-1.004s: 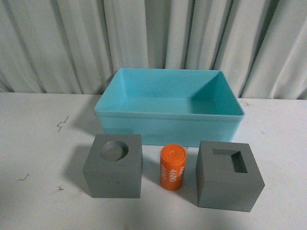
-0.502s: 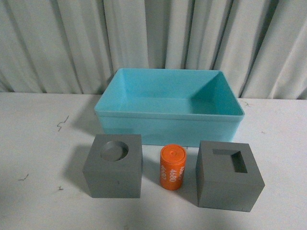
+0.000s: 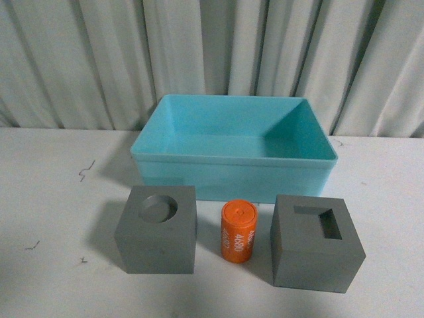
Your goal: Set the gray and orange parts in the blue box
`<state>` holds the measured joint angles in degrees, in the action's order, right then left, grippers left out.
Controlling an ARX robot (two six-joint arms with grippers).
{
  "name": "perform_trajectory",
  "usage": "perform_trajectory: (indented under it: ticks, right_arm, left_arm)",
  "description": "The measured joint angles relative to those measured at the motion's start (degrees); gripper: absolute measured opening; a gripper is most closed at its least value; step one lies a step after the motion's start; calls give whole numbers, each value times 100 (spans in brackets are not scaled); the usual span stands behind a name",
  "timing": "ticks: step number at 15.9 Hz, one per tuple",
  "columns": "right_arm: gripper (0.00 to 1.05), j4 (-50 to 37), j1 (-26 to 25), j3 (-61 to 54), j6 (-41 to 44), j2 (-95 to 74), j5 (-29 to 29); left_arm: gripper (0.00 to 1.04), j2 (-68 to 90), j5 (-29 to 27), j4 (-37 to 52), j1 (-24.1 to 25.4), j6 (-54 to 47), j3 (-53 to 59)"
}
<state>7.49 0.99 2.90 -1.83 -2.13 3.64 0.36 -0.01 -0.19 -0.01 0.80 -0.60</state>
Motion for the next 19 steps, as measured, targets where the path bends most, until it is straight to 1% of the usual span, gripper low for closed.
perform_trajectory:
  ticks: [1,2,3,4,5,7,11,13,15,17,19]
  right_arm:
    - [98,686,31,431,-348,-929,446]
    - [98,275,-455,841,-525,-2188,409]
    - [98,-155,-680,1045,-518,-2697,258]
    - [98,-743,-717,1349,-428,-3346,-24]
    - [98,-1316,-614,1652,-286,-3995,-256]
    - [98,-2127,-271,2026,-181,-5112,-275]
    - [98,-2500,57,2087,-125,-5777,-170]
    - [98,-3034,850,2129,-223,-6865,267]
    - [98,-3438,1611,2319,-529,-7724,654]
    - [98,-3665,2118,2437,-745,-8395,973]
    - [98,-3711,2341,2507,-938,-8791,1204]
  left_arm:
    - [98,0,-15,-2,0,0,0]
    - [98,0,2,11,-2,0,0]
    - [98,0,-2,-2,-4,0,0]
    - [98,0,-2,-4,0,0,0]
    - [98,0,0,-4,0,0,0]
    - [98,0,0,0,0,0,0]
    - [98,0,0,-2,0,0,0]
    - [98,0,0,0,0,0,0]
    - [98,0,0,-2,0,0,0]
    - [98,0,0,-2,0,0,0]
    - [98,0,0,0,0,0,0]
